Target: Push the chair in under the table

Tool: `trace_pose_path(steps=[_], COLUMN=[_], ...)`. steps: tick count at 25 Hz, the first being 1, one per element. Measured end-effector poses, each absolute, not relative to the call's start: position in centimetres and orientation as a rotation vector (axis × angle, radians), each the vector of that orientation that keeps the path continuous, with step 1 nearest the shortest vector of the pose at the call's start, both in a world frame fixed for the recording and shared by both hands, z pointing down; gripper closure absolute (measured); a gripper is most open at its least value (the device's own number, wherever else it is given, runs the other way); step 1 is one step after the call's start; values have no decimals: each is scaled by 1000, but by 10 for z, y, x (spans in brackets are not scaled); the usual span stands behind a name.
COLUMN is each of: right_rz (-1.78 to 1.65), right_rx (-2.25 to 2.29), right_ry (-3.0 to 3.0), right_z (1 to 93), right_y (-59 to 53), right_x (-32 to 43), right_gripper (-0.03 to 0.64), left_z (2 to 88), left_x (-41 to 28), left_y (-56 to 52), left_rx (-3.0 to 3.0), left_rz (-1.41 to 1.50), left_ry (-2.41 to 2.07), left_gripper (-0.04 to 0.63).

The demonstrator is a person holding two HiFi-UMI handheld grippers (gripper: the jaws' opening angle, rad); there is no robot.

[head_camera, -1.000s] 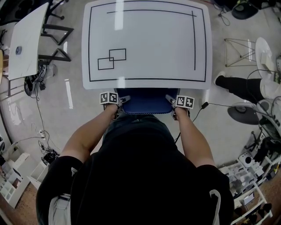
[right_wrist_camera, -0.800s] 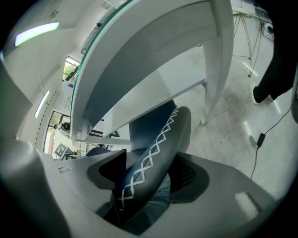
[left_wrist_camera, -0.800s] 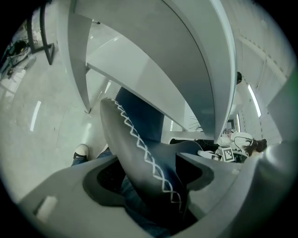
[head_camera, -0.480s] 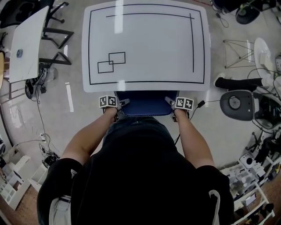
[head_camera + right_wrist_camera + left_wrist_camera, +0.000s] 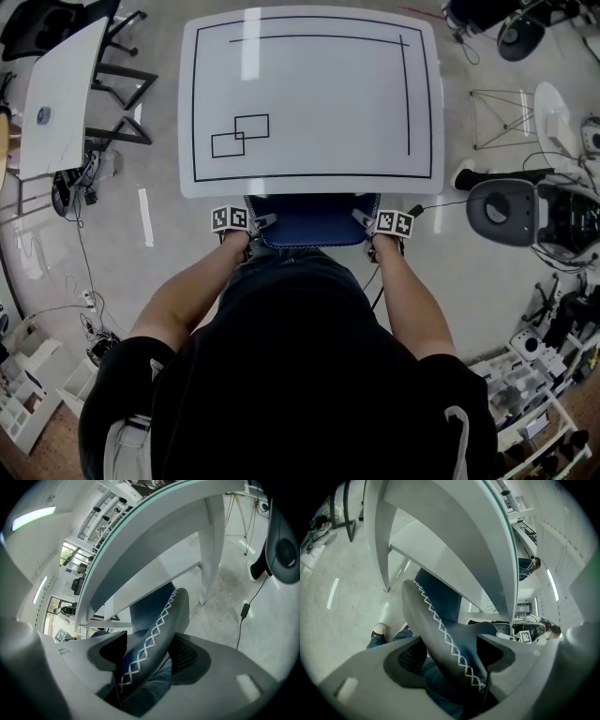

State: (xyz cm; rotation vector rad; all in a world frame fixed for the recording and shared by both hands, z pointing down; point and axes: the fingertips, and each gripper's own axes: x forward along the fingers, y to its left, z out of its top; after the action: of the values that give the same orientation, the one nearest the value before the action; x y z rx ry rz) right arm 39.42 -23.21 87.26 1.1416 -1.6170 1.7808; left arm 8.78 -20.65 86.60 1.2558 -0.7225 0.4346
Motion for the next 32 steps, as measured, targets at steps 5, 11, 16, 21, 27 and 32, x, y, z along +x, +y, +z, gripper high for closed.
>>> trace_pose_path(steps=[5, 11, 16, 21, 27, 32], right_rz=[1777, 1772, 1755, 1684, 1584, 1563], right_rx=[1165, 1205, 1261, 1332, 1376, 1418], right_ry=[-1618, -1644, -1675, -1715, -1769, -1803], right_z=[863, 846, 829, 812, 782, 765], right_y=[-229, -218, -211, -210, -202, -195], right_x=[396, 397, 398, 399, 395, 394], right_gripper=[307, 302, 308, 318, 310, 310], left_z=[856, 841, 831, 823, 798, 766], left_x=[89, 90, 86, 78, 74, 83], left_y=[-203, -195, -191, -195, -197, -208], left_rx=[1294, 1349, 1386, 1422, 1524, 1621], left_rz=[452, 463, 479, 489, 513, 500], left_ry=[-691, -647, -612, -584, -539, -488], left_gripper=[261, 261, 264, 264, 273, 275])
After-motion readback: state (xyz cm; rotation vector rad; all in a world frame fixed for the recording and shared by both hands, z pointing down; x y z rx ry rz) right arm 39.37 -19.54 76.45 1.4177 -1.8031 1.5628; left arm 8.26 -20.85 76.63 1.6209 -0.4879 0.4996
